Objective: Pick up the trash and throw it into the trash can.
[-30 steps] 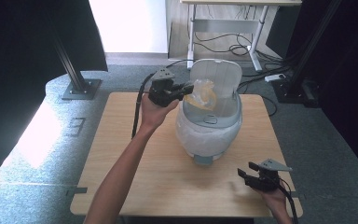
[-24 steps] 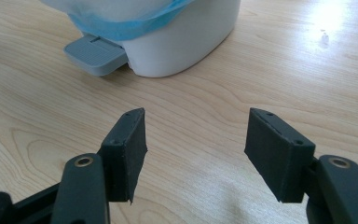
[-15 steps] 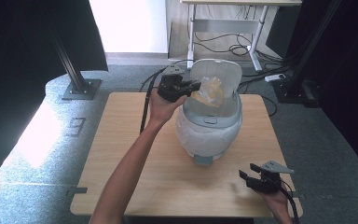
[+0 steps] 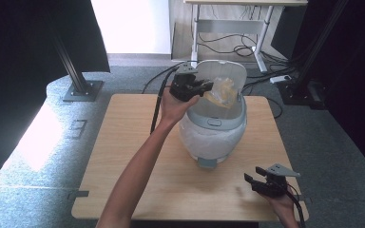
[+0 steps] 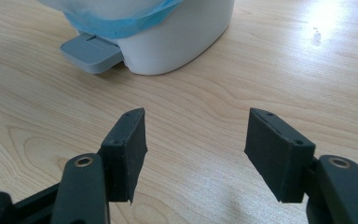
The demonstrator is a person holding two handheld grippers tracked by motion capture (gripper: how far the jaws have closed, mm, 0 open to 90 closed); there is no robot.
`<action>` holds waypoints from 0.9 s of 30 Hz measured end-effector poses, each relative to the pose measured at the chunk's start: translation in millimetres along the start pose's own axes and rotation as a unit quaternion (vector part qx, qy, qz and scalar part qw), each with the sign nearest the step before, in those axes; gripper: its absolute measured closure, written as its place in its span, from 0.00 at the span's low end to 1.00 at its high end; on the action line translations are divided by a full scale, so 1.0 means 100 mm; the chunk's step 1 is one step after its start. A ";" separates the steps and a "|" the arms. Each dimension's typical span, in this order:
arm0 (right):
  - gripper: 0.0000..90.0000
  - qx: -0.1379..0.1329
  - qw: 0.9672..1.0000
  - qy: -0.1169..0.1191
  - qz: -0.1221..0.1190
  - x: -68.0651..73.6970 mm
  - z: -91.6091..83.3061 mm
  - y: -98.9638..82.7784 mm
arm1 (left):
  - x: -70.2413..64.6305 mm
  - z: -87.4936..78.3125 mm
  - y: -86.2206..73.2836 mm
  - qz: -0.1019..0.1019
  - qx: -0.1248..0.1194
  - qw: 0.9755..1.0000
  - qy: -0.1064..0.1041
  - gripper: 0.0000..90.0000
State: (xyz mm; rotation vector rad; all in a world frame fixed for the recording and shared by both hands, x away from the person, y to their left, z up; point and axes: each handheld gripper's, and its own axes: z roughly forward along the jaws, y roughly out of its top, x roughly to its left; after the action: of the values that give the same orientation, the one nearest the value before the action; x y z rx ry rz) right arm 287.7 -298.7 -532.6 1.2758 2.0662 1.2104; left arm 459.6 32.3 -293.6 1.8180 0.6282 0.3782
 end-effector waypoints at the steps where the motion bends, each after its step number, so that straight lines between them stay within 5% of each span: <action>1: 0.42 0.000 1.000 0.000 0.000 0.00 0.00 0.00 | -0.01 0.00 0.00 0.000 -0.006 1.000 0.001 0.71; 4: 0.42 0.002 1.000 0.000 -0.001 0.00 0.01 0.00 | -0.02 0.00 0.02 -0.006 0.001 1.000 0.014 0.37; 7: 0.42 0.003 1.000 0.001 -0.001 0.01 0.01 0.00 | -0.01 -0.06 0.01 -0.004 0.001 1.000 0.013 0.28; 15: 0.42 0.004 1.000 0.001 -0.001 0.00 0.02 0.00 | -0.02 -0.33 -0.14 0.011 0.008 1.000 0.017 0.27; 27: 0.42 0.004 1.000 0.006 -0.002 0.01 0.03 0.01 | 0.04 -0.85 -0.49 0.006 -0.002 1.000 0.030 0.26</action>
State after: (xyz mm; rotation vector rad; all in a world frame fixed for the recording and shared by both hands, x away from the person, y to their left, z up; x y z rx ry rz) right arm 289.8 -296.6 -532.8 1.2720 2.0830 1.2108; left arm 405.5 112.4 -311.5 1.8115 0.6590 0.4437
